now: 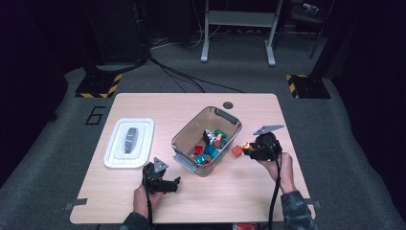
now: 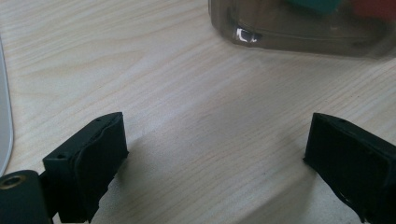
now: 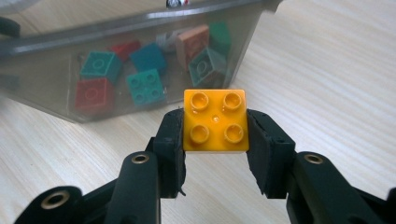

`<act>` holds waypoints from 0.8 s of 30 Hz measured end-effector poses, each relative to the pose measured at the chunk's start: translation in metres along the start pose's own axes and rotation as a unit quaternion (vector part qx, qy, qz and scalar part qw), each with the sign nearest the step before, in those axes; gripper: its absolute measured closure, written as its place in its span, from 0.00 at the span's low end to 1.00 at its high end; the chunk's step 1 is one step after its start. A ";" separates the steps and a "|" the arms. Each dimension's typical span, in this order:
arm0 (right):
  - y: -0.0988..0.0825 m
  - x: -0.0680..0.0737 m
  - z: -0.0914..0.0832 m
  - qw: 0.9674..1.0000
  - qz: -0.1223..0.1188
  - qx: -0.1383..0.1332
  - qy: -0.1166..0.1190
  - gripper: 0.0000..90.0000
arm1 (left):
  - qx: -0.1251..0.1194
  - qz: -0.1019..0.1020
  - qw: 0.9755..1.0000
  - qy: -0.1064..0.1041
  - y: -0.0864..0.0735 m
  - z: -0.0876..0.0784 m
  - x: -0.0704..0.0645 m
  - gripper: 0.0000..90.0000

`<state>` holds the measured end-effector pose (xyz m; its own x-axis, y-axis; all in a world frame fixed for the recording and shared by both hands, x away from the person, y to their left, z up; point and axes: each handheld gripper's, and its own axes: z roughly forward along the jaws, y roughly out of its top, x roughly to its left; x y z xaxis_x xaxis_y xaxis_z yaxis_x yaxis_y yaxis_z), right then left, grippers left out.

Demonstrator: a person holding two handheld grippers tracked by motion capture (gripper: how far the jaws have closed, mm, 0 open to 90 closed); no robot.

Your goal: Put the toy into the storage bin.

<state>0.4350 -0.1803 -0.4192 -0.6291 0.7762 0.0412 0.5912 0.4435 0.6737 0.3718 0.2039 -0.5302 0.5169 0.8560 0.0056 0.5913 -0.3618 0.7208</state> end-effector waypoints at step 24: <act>0.071 0.011 -0.014 0.999 -0.037 -0.019 0.007 0.65 | 0.000 0.000 1.000 0.000 0.000 0.000 0.000 0.06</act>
<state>0.4630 -0.1471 -0.3605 -0.6770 0.7360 0.0000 0.5238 0.4818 0.7024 0.3718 0.2039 -0.5302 0.5170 0.8560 0.0054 0.5916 -0.3618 0.7205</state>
